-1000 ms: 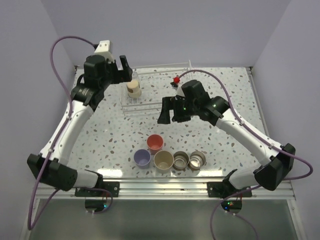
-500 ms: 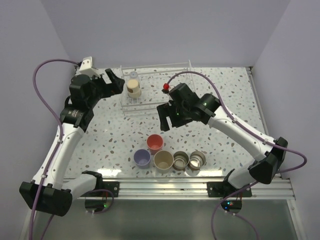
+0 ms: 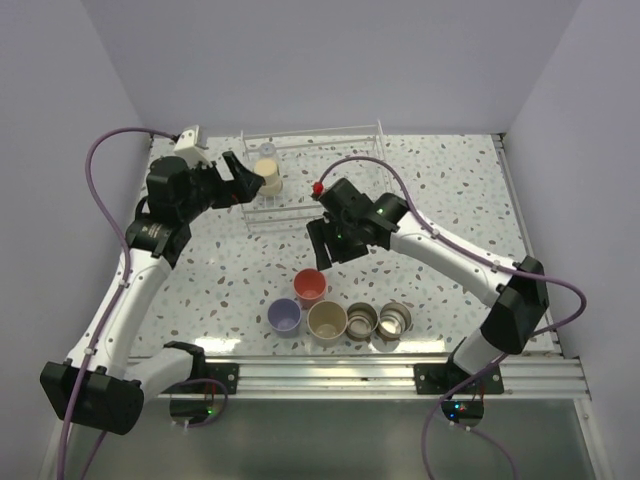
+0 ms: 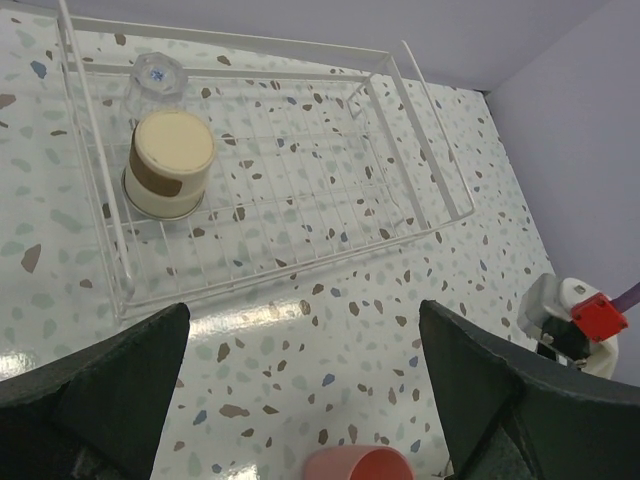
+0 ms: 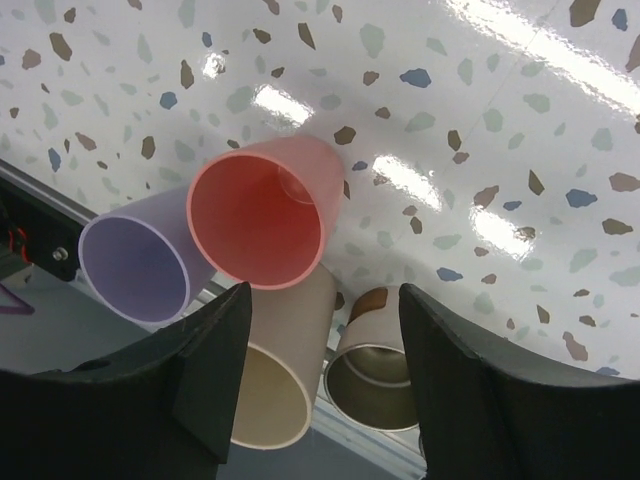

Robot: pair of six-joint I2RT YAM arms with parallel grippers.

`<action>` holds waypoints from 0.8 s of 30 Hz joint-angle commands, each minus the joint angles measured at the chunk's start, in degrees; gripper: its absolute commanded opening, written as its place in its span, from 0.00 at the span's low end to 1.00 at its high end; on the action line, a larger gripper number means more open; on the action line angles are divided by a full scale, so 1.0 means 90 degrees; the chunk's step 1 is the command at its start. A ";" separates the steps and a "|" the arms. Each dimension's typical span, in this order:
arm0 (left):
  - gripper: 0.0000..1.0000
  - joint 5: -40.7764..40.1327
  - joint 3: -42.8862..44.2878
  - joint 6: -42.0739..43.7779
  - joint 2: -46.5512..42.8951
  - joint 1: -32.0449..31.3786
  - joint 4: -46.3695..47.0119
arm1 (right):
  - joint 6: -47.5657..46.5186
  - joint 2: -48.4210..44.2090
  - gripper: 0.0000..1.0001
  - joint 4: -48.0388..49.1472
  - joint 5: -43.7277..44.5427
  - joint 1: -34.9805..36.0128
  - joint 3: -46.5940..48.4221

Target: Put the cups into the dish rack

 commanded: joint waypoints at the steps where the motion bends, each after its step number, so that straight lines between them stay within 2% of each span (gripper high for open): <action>1: 1.00 0.0114 0.0050 0.0052 -0.0087 -0.0027 0.0003 | 0.0007 0.0283 0.63 0.0222 -0.0168 0.0203 -0.0012; 17: 1.00 0.0026 0.0236 0.0238 0.0089 -0.0018 -0.0055 | -0.0003 0.1163 0.41 0.0397 -0.0012 0.0320 -0.0139; 24: 1.00 0.0006 0.0284 0.0257 0.0099 -0.0018 -0.0006 | -0.0159 0.1397 0.19 0.0369 -0.0109 0.0320 -0.0042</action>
